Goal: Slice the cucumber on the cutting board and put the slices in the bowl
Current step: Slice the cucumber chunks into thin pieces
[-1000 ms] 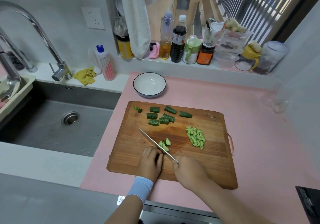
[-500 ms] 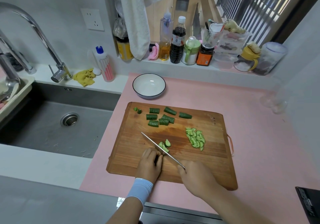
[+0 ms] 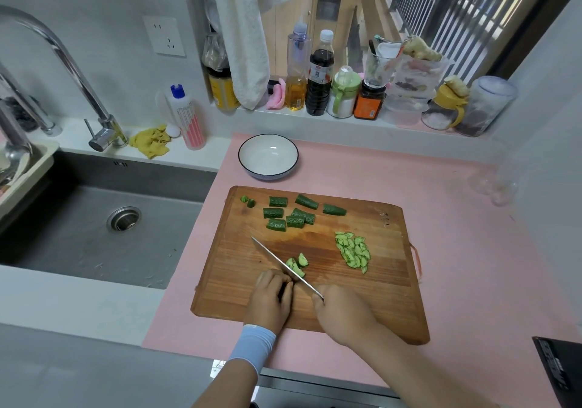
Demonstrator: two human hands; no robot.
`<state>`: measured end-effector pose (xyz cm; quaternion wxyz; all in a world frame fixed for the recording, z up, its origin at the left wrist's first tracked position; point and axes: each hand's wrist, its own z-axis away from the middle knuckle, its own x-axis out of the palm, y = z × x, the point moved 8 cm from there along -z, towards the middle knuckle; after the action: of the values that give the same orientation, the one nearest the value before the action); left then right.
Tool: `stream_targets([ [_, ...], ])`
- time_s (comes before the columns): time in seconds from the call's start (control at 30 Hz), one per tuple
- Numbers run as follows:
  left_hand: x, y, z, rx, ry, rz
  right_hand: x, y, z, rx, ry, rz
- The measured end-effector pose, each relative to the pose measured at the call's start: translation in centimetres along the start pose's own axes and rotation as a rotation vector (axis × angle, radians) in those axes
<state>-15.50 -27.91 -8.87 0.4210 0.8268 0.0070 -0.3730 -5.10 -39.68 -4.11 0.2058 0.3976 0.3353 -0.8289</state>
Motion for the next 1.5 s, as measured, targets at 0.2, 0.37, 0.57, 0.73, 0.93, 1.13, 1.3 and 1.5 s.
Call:
stream_targets([
  [0.2, -0.2, 0.0, 0.1, -0.016, 0.01, -0.002, -0.5, -0.7, 0.7, -0.025, 0.033, 0.036],
  [0.37, 0.1, -0.4, 0.1, -0.039, -0.005, -0.012, -0.9, -0.4, 1.8, -0.057, 0.061, 0.029],
  [0.57, 0.1, -0.4, 0.1, -0.037, -0.011, 0.002, -1.3, 0.6, 2.5, -0.07, 0.061, 0.009],
  [0.73, -0.1, -0.3, 0.2, -0.022, 0.011, 0.005, -1.1, 0.5, 2.1, -0.068, 0.043, -0.003],
  [0.93, 0.1, -0.6, 0.1, -0.038, 0.001, -0.002, -0.2, 0.0, 0.2, -0.034, 0.011, 0.004],
  [1.13, 0.0, -0.5, 0.5, 0.001, 0.012, -0.002, 0.1, -0.7, -0.8, -0.04, 0.018, 0.012],
  [1.3, 0.0, -0.4, 0.5, 0.011, 0.023, -0.009, 0.3, -0.3, -0.9, -0.03, 0.026, 0.012],
  [1.5, 0.0, -0.6, 0.5, -0.005, 0.03, 0.007, -0.3, -0.6, 0.1, -0.076, 0.063, 0.003],
])
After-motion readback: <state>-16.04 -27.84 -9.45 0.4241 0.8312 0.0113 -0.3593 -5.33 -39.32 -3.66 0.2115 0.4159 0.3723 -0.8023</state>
